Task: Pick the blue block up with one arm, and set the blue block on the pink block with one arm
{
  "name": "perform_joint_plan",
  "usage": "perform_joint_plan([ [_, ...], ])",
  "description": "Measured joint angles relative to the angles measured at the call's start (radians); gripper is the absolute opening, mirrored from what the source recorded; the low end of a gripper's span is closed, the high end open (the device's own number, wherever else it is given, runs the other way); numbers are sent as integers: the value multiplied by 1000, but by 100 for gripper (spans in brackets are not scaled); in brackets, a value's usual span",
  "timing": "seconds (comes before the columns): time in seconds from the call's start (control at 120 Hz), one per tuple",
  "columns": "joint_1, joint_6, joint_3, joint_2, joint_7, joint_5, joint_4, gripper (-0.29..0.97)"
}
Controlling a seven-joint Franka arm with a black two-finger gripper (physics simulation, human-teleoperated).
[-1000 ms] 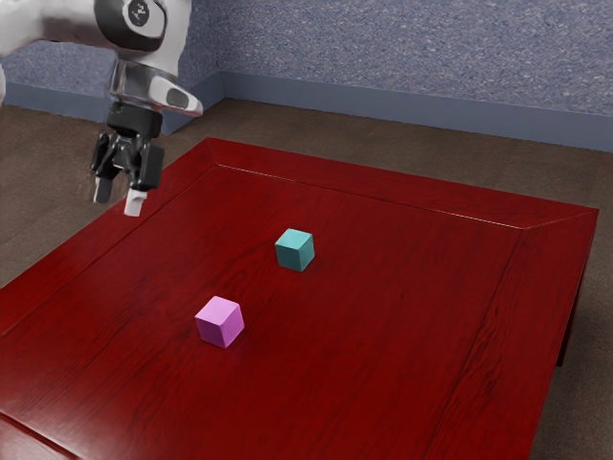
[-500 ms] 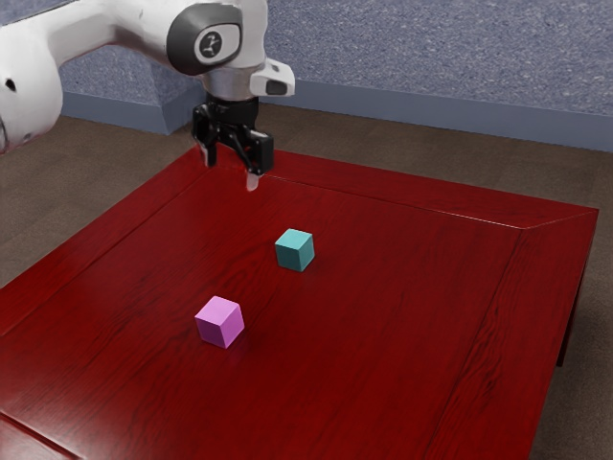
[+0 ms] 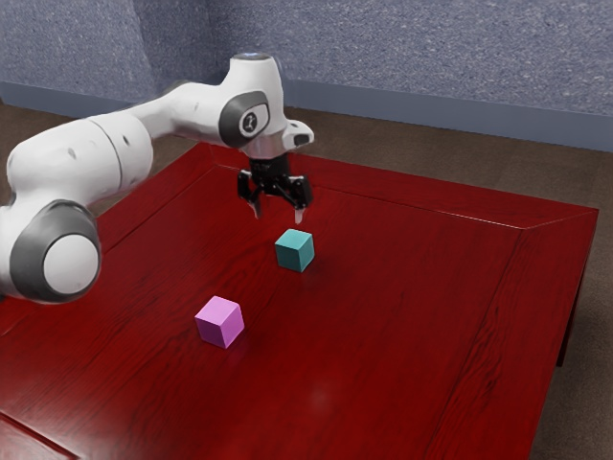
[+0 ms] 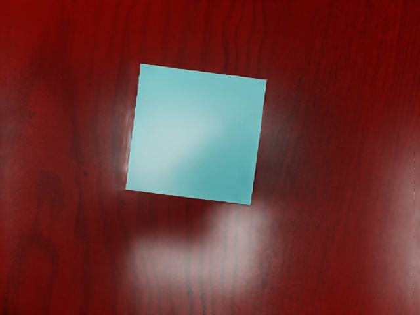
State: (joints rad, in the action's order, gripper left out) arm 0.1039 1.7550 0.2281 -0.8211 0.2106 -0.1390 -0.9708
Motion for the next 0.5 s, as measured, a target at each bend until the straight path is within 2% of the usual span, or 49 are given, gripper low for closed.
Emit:
perform_joint_plan([
  [0.092, 36, 11, 1, -18, -45, 43, 7, 68],
  [0.225, 52, 22, 3, -56, -118, 68, 10, 68],
  [0.5, 39, 35, -4, -79, -259, 52, 13, 68],
])
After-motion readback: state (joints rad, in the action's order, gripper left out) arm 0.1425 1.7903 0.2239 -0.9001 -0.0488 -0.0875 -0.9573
